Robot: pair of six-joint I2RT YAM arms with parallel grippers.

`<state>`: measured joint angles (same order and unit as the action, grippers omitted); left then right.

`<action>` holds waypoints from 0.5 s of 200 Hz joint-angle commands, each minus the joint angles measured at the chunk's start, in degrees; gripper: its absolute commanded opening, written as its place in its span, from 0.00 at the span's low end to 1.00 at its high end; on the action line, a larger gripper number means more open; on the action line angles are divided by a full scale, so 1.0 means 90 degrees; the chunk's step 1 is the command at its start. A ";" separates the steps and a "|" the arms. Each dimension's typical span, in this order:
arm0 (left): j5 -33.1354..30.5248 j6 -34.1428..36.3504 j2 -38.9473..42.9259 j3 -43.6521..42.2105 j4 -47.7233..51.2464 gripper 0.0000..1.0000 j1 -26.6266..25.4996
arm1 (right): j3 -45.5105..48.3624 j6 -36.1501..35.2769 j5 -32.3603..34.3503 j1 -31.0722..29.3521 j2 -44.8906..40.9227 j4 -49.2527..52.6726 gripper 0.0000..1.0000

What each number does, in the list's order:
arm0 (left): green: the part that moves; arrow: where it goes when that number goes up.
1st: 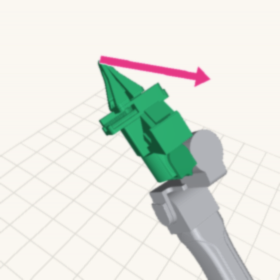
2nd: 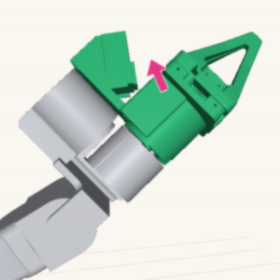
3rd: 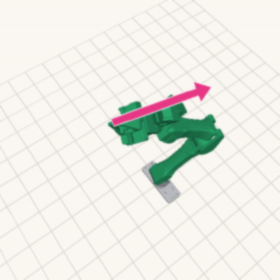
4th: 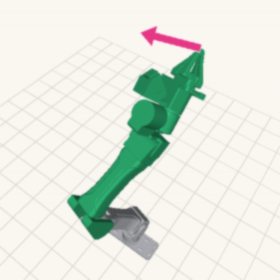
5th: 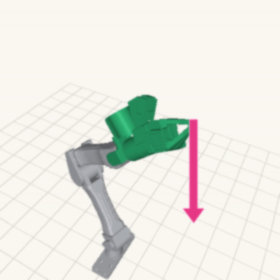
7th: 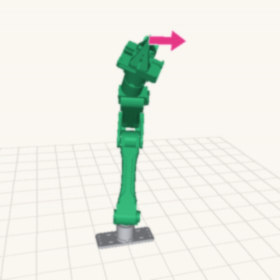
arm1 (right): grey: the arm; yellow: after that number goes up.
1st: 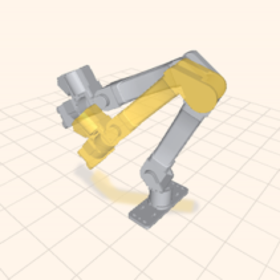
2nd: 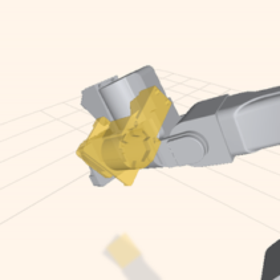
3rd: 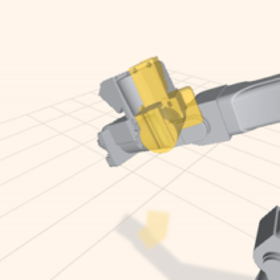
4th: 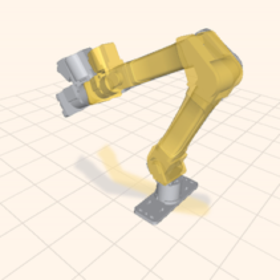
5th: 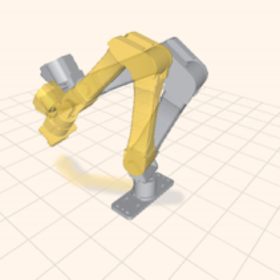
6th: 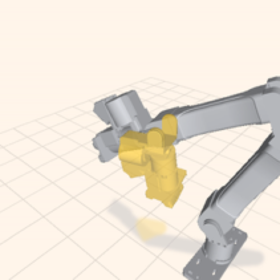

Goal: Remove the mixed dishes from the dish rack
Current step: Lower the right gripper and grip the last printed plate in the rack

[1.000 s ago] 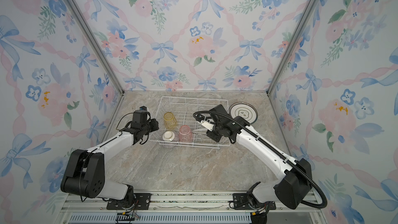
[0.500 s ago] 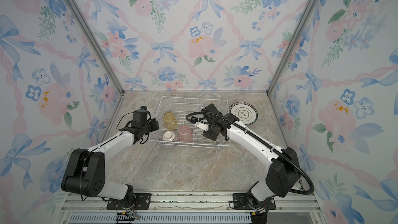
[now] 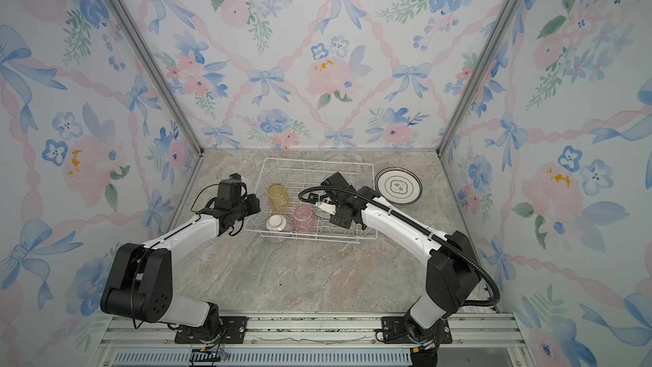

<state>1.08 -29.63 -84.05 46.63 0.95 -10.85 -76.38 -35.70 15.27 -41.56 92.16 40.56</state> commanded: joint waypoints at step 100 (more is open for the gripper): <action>0.0288 0.0084 -0.0202 -0.0071 0.0343 0.21 0.0000 | 0.0980 -0.0714 0.2241 -0.0395 -0.0446 -0.2000 0.00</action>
<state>1.67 -29.21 -84.12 46.63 0.69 -10.72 -70.17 -41.71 27.92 -45.45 89.95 31.92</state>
